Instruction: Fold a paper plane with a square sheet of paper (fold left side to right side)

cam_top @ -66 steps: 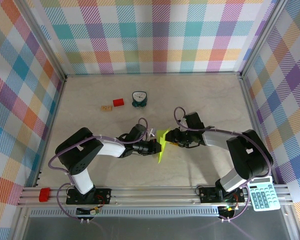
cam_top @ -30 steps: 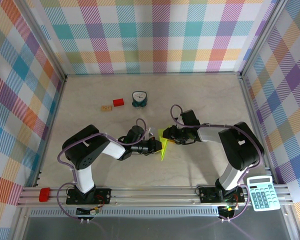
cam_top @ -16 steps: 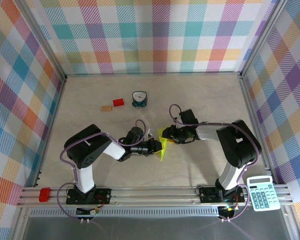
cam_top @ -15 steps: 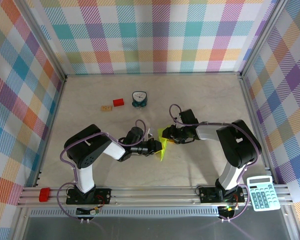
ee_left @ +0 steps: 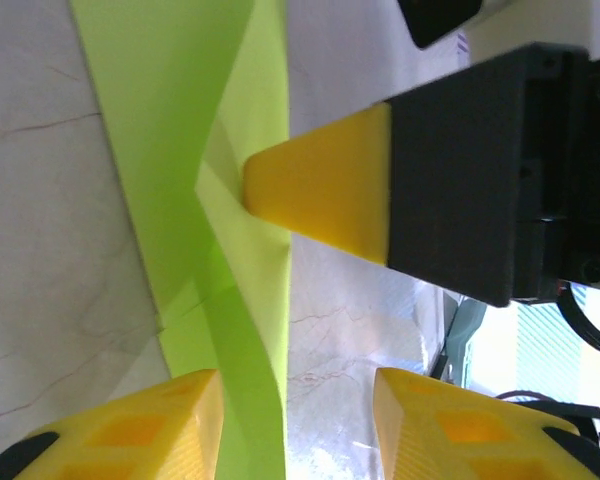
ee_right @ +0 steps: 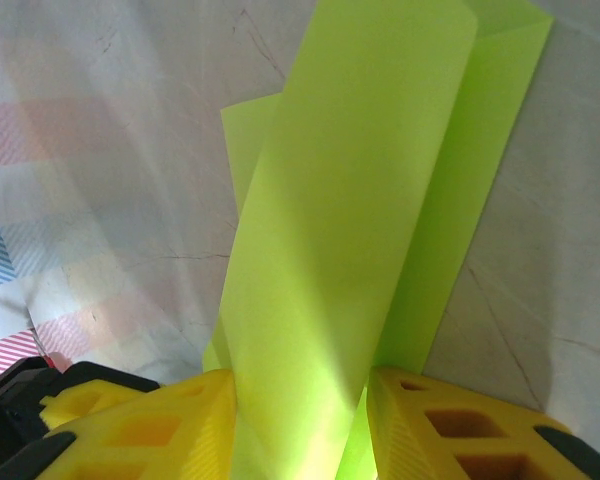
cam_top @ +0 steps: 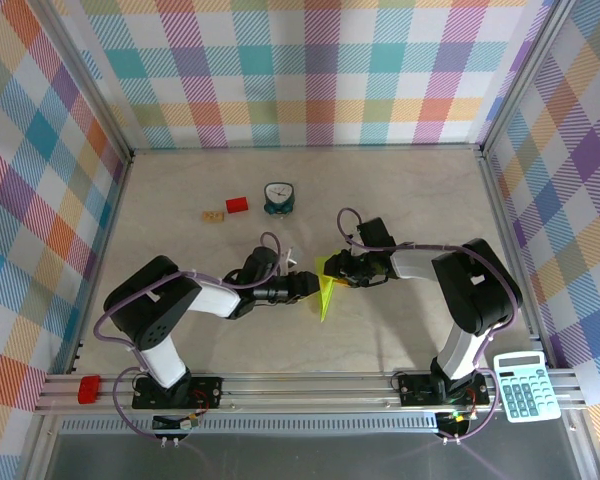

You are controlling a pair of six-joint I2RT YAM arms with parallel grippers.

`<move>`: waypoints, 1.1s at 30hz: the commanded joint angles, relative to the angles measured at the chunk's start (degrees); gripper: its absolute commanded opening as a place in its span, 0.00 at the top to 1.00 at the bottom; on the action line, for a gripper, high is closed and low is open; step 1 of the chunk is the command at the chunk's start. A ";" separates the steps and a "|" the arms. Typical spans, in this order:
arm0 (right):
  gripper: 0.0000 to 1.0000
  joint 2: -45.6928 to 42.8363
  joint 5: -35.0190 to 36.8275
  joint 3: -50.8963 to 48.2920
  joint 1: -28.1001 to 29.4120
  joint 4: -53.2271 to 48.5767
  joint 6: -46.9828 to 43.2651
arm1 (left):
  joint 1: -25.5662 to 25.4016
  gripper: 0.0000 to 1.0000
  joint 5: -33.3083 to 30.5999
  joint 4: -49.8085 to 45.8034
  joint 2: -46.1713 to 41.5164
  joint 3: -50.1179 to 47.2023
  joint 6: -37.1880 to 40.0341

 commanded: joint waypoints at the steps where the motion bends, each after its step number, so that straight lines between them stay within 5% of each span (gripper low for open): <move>1: 0.60 2.60 2.96 -0.03 0.92 -3.02 -1.19 | 1.02 0.55 -0.46 -4.89 -0.58 1.66 2.87; 13: 0.60 2.67 3.15 0.14 0.99 -3.29 -1.09 | 1.14 0.57 0.88 -6.73 4.84 7.14 3.91; 33: 0.60 3.40 3.99 1.02 1.39 -4.86 -1.71 | 1.13 0.90 -1.05 -8.83 5.74 7.72 4.62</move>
